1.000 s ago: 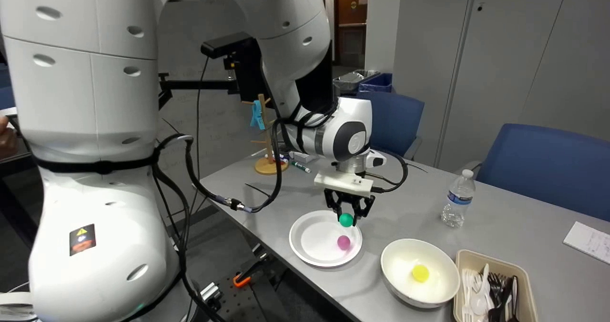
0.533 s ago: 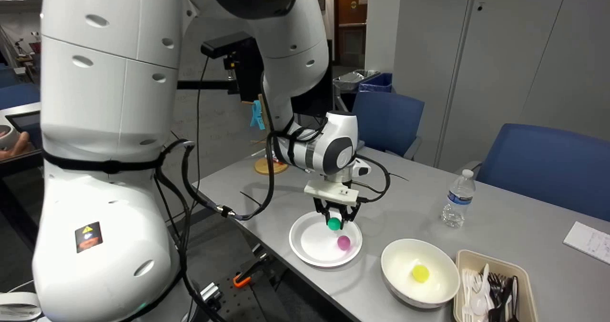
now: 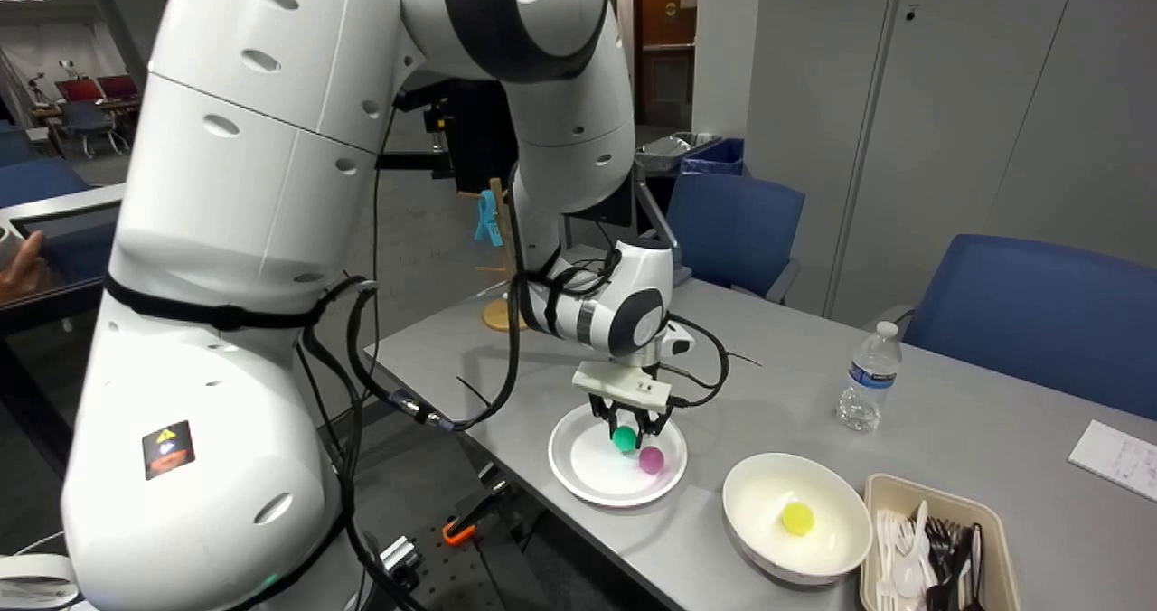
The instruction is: Put the green ball on the plate
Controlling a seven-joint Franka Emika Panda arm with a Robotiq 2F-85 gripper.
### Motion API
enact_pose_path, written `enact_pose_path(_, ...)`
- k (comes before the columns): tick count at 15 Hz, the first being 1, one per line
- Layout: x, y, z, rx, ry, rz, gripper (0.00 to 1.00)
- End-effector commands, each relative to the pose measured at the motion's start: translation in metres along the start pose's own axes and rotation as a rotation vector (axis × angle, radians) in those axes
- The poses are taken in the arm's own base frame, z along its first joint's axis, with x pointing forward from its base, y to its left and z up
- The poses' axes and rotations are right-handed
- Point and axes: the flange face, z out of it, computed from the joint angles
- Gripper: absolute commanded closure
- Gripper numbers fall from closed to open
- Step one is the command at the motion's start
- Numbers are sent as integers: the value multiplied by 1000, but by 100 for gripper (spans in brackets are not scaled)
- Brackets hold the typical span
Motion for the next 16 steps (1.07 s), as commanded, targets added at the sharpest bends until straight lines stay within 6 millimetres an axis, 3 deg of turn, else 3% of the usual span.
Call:
enact_pose_path(1, 4, -6, -1, 12, 6, -3, 23)
enact_pose_path(4, -2, -11, -15, 9, -3, -9, 2)
enact_pose_path(5, -4, -12, -21, 6, -5, -12, 0)
enact_pose_path(10, -24, -17, -58, -7, -64, -20, 0)
enact_pose_path(16, -60, -5, -118, -37, -81, 30, 0)
